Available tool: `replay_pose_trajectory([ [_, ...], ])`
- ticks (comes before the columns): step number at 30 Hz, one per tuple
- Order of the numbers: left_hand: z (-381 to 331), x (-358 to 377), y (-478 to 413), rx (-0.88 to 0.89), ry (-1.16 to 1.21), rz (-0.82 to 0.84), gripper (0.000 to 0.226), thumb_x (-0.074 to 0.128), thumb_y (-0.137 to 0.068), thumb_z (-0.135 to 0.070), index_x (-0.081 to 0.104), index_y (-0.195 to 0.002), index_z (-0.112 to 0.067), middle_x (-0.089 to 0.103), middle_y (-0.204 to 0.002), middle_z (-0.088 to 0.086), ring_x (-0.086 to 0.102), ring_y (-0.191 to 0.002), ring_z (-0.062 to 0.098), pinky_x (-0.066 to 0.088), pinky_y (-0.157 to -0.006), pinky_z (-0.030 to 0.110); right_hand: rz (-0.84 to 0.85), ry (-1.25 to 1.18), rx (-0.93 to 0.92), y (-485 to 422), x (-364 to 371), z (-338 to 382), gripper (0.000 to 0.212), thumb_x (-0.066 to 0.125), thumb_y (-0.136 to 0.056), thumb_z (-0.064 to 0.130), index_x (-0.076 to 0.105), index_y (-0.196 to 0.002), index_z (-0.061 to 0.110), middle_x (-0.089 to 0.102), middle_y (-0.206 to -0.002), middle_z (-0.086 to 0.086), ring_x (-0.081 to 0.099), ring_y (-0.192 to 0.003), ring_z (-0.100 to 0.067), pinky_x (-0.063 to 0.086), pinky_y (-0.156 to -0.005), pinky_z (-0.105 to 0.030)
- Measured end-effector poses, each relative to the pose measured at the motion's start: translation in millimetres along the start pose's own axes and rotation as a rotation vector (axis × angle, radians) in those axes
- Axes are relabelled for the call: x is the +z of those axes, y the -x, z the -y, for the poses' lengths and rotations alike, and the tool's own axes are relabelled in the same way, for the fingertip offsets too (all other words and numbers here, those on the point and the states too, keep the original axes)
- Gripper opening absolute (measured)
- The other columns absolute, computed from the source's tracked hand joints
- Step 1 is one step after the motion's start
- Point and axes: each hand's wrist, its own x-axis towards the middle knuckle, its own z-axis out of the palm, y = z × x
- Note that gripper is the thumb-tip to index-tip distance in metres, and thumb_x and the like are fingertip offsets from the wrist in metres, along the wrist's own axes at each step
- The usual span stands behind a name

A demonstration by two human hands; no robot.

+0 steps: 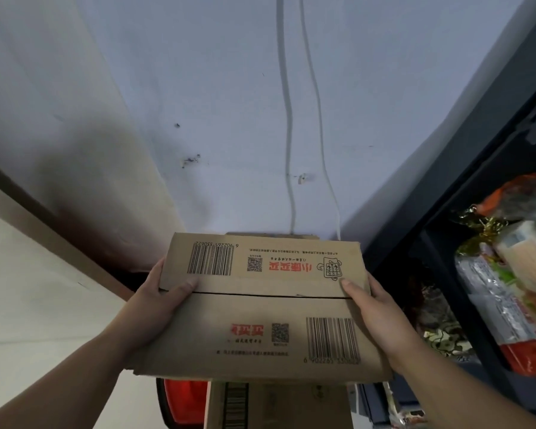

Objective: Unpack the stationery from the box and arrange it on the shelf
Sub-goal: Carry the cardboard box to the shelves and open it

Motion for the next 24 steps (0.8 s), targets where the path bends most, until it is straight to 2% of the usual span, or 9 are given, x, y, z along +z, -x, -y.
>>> replay_pose_trajectory([
  [3,8,-7,1,-0.005,0.064,0.011,0.046,0.062,-0.087,-0.043,0.039,-0.126,-0.052,0.07,-0.1,-0.009,0.072,-0.08,0.015,0.057,-0.075,0.04,0.014,-0.034,-0.024,10,2,9,0.026,0.056,-0.094,0.034,0.061,-0.118,0.042,0.074,-0.098,0.011,0.072,-0.084,-0.007,0.05,-0.072,-0.028],
  [7,9,-26,6,0.036,0.152,0.011,0.043,0.066,-0.082,-0.049,0.046,-0.12,-0.052,0.072,-0.102,-0.008,0.072,-0.086,0.019,0.056,-0.082,0.048,-0.003,-0.04,-0.085,22,7,30,0.029,0.059,-0.092,0.034,0.06,-0.119,0.044,0.075,-0.099,0.009,0.072,-0.086,-0.011,0.053,-0.075,-0.033],
  [10,-4,-47,19,0.088,0.213,-0.032,0.042,0.067,-0.084,-0.043,0.049,-0.122,-0.046,0.071,-0.103,-0.006,0.071,-0.088,0.019,0.057,-0.081,0.046,-0.007,-0.031,-0.146,34,15,49,0.025,0.061,-0.091,0.035,0.062,-0.114,0.046,0.075,-0.097,0.01,0.073,-0.085,-0.012,0.054,-0.081,-0.037],
  [13,-15,-70,45,0.131,0.262,-0.075,0.038,0.066,-0.086,-0.037,0.052,-0.121,-0.041,0.071,-0.102,-0.004,0.071,-0.088,0.02,0.058,-0.076,0.042,0.026,-0.039,-0.205,48,27,68,0.022,0.06,-0.091,0.034,0.064,-0.111,0.043,0.075,-0.095,0.008,0.073,-0.084,-0.014,0.054,-0.079,-0.036],
  [16,-17,-89,84,0.142,0.332,-0.167,0.022,0.063,-0.089,-0.029,0.057,-0.108,-0.039,0.072,-0.096,-0.003,0.071,-0.081,0.017,0.056,-0.063,0.031,0.087,-0.036,-0.256,61,42,80,0.023,0.06,-0.091,0.033,0.065,-0.112,0.04,0.075,-0.097,0.005,0.073,-0.085,-0.017,0.055,-0.081,-0.037],
  [18,-13,-100,115,0.135,0.372,-0.249,0.017,0.064,-0.088,-0.028,0.057,-0.101,-0.037,0.072,-0.094,-0.002,0.071,-0.079,0.016,0.055,-0.061,0.029,0.149,-0.025,-0.283,70,51,87,0.022,0.06,-0.091,0.033,0.065,-0.111,0.041,0.075,-0.097,0.004,0.073,-0.086,-0.02,0.056,-0.083,-0.04],
  [22,5,-110,187,0.105,0.436,-0.41,0.026,0.067,-0.086,-0.032,0.056,-0.109,-0.035,0.071,-0.101,0.002,0.071,-0.087,0.023,0.057,-0.074,0.04,0.31,0.004,-0.337,94,68,93,0.02,0.059,-0.092,0.031,0.065,-0.11,0.039,0.075,-0.094,0.003,0.073,-0.079,-0.019,0.055,-0.066,-0.033],
  [24,15,-108,228,0.088,0.481,-0.487,0.028,0.067,-0.086,-0.03,0.056,-0.112,-0.033,0.072,-0.1,0.003,0.071,-0.087,0.025,0.057,-0.072,0.041,0.396,0.038,-0.364,109,75,91,0.02,0.058,-0.093,0.031,0.065,-0.109,0.041,0.076,-0.093,0.004,0.073,-0.077,-0.018,0.054,-0.062,-0.03],
])
